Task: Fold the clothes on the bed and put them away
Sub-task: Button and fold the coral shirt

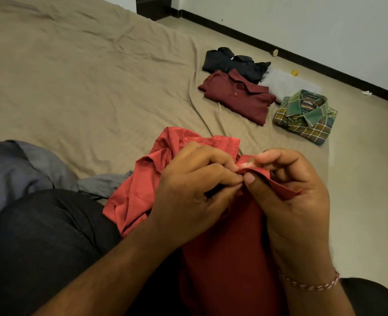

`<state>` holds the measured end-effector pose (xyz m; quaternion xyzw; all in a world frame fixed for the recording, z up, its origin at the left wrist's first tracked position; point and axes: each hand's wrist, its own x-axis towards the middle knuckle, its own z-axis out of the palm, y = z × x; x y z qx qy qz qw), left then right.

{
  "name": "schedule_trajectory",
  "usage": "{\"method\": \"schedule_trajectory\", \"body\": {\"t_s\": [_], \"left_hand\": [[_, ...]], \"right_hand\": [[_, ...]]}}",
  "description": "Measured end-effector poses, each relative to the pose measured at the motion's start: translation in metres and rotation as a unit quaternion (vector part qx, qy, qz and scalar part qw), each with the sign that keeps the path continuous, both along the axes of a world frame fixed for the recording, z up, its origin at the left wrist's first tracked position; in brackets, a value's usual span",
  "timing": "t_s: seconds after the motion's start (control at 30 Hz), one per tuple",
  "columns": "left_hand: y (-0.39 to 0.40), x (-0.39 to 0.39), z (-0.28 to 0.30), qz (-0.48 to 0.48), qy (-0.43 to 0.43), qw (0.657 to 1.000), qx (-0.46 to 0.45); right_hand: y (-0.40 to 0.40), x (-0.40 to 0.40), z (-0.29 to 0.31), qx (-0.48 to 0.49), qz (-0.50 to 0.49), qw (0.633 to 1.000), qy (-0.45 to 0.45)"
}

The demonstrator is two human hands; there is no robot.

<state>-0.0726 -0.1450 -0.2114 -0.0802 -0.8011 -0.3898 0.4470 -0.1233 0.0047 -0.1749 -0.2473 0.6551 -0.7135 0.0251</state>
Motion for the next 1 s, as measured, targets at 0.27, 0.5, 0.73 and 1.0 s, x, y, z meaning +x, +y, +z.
{"method": "schedule_trajectory", "body": {"t_s": [0.27, 0.5, 0.73, 1.0], "left_hand": [[-0.003, -0.002, 0.002, -0.096, -0.123, 0.968, 0.198], [-0.005, -0.001, 0.006, -0.08, -0.122, 0.977, 0.157], [0.0, 0.002, 0.006, 0.003, -0.065, 0.997, 0.042], [-0.007, -0.004, -0.003, -0.027, -0.093, 0.99, -0.105]], "right_hand": [[0.009, -0.006, -0.004, 0.064, -0.024, 0.989, 0.135], [0.009, -0.005, -0.007, 0.085, -0.035, 0.974, 0.206], [0.011, 0.009, -0.02, 0.127, -0.073, 0.957, 0.252], [0.014, -0.001, -0.031, 0.111, 0.011, 0.991, 0.071]]}}
